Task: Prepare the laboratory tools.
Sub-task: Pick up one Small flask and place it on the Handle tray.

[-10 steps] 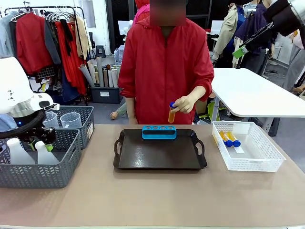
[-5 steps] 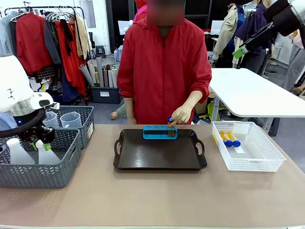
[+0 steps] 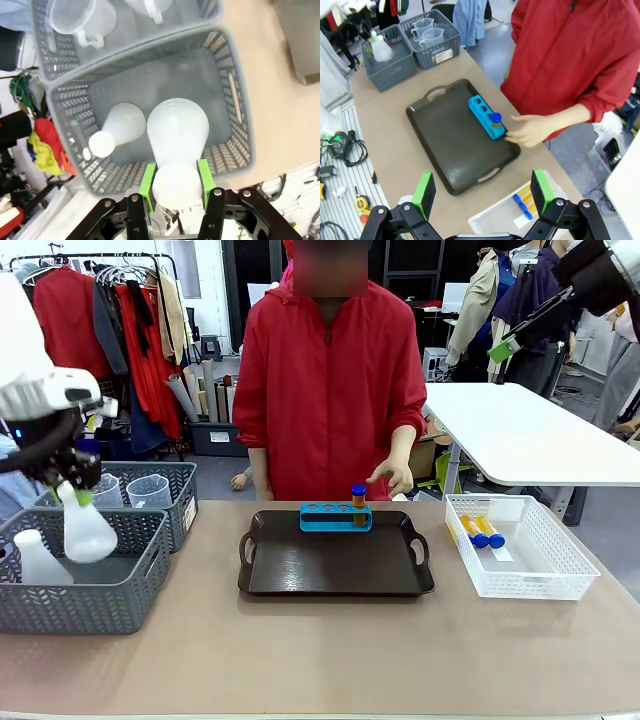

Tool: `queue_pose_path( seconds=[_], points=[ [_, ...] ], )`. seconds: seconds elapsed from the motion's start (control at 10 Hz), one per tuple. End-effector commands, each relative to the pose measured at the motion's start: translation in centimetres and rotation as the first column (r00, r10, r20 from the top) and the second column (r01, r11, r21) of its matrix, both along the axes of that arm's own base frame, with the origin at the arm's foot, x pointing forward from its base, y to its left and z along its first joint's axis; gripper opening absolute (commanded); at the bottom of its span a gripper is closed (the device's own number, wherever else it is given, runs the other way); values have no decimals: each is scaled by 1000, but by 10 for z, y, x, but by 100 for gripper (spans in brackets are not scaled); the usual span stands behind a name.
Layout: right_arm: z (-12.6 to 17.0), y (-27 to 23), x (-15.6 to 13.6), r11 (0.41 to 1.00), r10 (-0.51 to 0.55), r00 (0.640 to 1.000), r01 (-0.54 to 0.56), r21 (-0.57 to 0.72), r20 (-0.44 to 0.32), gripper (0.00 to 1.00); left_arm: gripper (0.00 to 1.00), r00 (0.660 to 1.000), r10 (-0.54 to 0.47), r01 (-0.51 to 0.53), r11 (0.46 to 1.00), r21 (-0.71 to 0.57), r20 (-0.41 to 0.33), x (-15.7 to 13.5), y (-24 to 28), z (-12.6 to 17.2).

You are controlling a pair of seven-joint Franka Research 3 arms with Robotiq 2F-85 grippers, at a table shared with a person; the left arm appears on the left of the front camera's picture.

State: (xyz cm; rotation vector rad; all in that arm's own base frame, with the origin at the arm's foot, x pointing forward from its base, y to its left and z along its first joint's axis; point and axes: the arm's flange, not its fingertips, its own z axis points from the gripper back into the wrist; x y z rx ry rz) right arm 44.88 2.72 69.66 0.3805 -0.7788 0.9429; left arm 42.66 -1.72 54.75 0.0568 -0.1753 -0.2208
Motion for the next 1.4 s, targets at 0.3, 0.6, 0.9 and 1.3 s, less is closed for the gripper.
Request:
queue_pose_path(
  seconds=[0.3,0.6,0.9,1.3],
  points=[
    [0,0,0,1000,11,1000,-11,9,4,100,0,987,-133,130,991,44,86,-19,-37,123],
    [0,0,0,1000,11,1000,-11,9,4,100,0,962,-231,222,972,75,146,-37,-67,184],
    [0,0,0,1000,11,1000,-11,9,4,100,0,948,-263,250,964,91,182,-42,-77,211],
    [0,0,0,1000,11,1000,-11,9,4,100,0,951,-250,241,968,70,183,-46,-80,209]
  ],
)
